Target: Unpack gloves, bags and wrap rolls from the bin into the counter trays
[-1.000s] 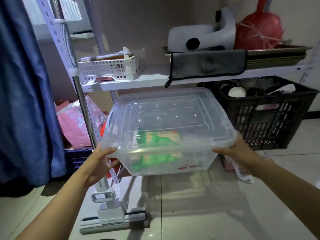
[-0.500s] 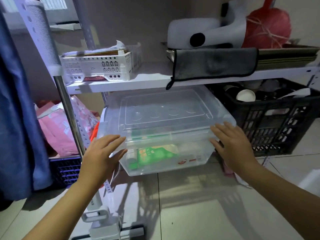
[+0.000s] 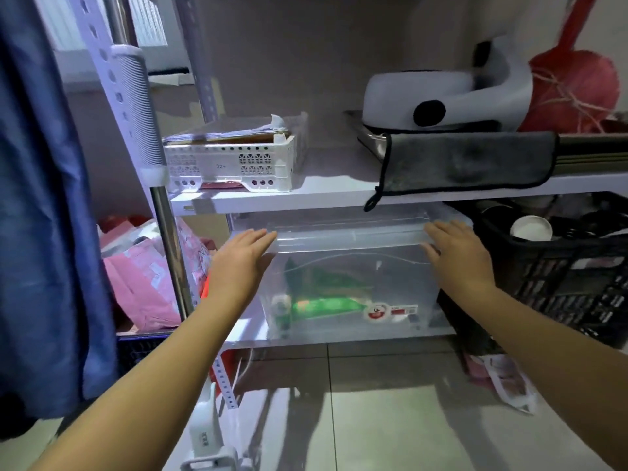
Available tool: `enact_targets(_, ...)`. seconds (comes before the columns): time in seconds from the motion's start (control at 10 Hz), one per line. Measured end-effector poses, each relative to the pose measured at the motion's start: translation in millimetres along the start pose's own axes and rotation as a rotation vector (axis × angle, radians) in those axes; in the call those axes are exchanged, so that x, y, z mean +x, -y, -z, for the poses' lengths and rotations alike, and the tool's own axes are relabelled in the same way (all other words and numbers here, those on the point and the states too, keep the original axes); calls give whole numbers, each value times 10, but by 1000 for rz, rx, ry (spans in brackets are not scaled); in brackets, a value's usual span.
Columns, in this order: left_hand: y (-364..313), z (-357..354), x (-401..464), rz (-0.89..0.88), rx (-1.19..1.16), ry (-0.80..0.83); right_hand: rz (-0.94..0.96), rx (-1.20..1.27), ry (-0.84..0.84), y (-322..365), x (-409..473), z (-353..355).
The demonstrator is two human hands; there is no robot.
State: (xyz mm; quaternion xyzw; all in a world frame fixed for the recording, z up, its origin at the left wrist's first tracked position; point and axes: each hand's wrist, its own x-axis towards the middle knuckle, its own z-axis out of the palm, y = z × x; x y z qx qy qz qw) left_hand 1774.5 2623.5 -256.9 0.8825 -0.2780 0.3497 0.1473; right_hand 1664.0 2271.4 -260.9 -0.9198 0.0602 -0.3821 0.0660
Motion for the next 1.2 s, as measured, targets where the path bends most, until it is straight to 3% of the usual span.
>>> enact_targets(0.1,53,-197,-80,89,-44,102,-70,6,181,-30,-91,-174)
enact_targets(0.2,60,-313,-3,203,-84,82,-143,29,242,28,-109,-323)
enact_targets(0.3,0,-367,-62,208,-77,98,-208,-63,345,25,-140,-333)
enact_targets(0.5,-90,-373,-114,244,-32,156,-159,-46,518,-110,-146,-319)
enact_targets(0.7,-140,-333,-209,224,156,373,-150,-97,581,-100,-198,-293)
enact_targets(0.9,-352,344,-265,299,122,601,-275,-61,837,59,-225,512)
enact_targets(1.0,-437,960,-15,350,122,735,-346,-67,1078,114,61,1227)
enact_targets(1.2,-908,2252,430,370,89,832,-326,-50,1063,371,375,2641)
